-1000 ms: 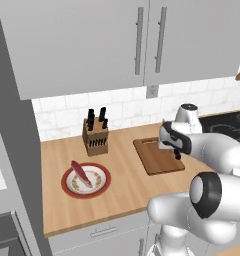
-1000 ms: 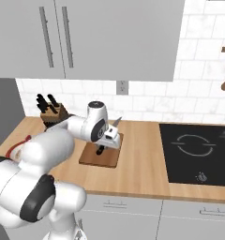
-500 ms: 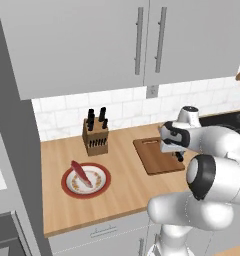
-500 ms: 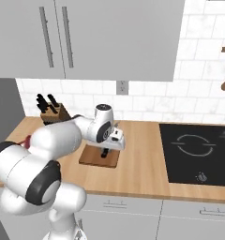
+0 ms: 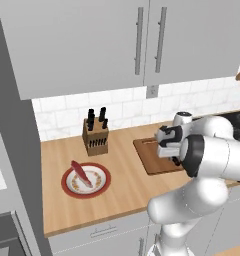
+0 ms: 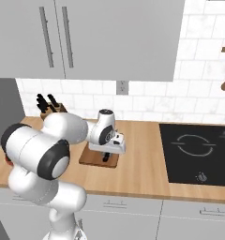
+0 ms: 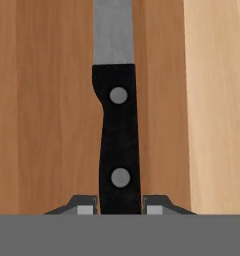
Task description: Pick up the knife from the drawer and place it on the cutting board. Then place the meat from the plate to the cutting board.
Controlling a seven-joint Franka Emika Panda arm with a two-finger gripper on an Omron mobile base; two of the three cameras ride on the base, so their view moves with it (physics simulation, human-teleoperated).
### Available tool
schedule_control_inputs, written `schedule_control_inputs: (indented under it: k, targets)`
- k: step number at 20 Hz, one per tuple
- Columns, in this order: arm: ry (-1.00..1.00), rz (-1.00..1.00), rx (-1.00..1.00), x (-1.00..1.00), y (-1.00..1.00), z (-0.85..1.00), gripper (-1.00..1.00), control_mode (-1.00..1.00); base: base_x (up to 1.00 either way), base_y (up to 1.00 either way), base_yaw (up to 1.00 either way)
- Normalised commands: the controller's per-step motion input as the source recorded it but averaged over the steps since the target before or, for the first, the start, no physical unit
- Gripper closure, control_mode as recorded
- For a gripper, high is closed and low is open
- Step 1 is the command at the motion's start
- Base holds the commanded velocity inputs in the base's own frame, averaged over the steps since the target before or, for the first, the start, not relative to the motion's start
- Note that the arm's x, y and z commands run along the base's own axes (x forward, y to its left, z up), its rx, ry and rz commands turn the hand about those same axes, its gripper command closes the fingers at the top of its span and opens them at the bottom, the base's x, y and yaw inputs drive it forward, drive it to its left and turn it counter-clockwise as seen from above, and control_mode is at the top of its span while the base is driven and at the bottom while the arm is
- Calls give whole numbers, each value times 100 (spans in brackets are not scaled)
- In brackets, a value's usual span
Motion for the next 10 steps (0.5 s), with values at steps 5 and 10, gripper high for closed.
schedule_control_inputs:
  k: [5,10]
  targets:
    - [0,0,0,33,0,-3,100,-100,0,0,0]
    - [0,0,0,5,0,-13,100,-100,0,0,0]
